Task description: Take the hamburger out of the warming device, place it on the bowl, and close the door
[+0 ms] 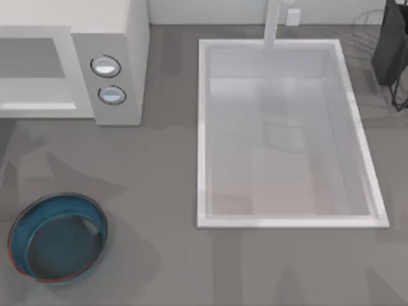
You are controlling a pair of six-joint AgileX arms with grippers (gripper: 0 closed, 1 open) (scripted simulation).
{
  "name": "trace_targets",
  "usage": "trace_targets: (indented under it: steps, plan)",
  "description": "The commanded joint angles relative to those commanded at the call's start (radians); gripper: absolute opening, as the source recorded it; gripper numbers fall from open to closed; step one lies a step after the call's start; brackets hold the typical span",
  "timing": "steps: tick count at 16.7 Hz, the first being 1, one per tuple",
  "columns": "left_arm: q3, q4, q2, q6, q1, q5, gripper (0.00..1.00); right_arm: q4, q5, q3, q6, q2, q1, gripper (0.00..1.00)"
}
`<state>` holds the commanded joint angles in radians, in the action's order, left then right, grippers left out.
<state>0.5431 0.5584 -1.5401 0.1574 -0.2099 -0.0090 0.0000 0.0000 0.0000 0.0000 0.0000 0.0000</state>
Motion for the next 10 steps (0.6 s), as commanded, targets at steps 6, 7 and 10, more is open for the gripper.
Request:
trace_targets:
  steps: [6, 7, 10]
  plan:
    - [0.306, -0.502, -0.145, 0.569, 0.193, -0.132, 0.0, 0.0, 0.0, 0.0, 0.0, 0.0, 0.0, 1.0]
    - [0.361, -0.604, -0.175, 0.691, 0.233, -0.16, 0.0, 0.0, 0.0, 0.0, 0.0, 0.0, 0.0, 1.0]
    - [0.515, -0.924, -0.269, 1.083, 0.355, -0.251, 0.0, 0.0, 0.0, 0.0, 0.0, 0.0, 0.0, 1.0]
